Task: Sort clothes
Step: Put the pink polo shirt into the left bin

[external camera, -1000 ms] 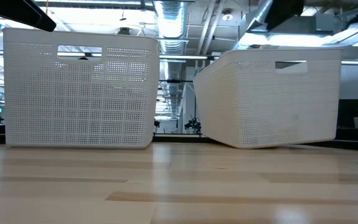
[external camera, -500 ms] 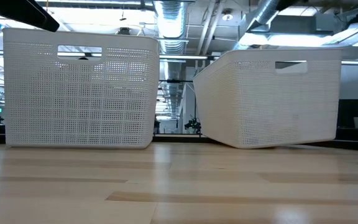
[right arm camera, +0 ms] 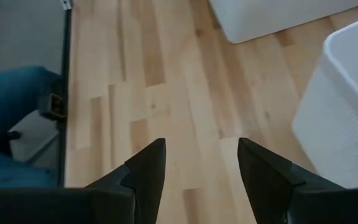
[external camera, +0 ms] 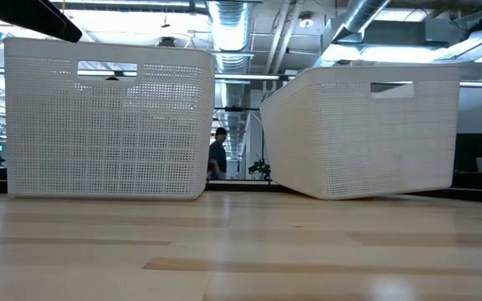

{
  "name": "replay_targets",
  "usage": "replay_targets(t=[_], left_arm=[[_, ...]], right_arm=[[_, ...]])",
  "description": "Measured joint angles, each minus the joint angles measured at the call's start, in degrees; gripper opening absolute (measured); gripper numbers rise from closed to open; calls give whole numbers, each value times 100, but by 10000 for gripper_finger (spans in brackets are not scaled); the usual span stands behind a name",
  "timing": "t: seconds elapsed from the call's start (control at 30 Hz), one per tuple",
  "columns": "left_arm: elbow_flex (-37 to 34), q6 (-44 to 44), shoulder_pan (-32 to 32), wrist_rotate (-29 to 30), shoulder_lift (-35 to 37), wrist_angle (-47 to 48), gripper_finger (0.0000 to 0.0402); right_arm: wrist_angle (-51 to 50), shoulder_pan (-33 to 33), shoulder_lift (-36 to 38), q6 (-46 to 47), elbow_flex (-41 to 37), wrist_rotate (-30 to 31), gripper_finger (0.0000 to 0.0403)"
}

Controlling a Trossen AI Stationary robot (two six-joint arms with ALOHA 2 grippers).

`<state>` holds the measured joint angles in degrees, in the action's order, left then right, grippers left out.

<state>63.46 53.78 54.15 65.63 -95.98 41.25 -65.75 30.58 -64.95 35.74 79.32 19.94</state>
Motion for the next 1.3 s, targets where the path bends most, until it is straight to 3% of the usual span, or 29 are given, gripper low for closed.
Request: replay_targets(t=[0.4, 0.9, 1.3], left_arm=[[0, -212, -73, 67, 0, -4, 224], [0, -810, -621, 120, 0, -64, 224], [0, -2452, -961, -168, 0, -1166, 224]], right_arm=[[-29, 753, -2, 1219, -589, -3, 214], [-50, 1922, -5, 3211, -1053, -36, 214], [-215, 2930, -771, 5355, -1136, -325, 214]])
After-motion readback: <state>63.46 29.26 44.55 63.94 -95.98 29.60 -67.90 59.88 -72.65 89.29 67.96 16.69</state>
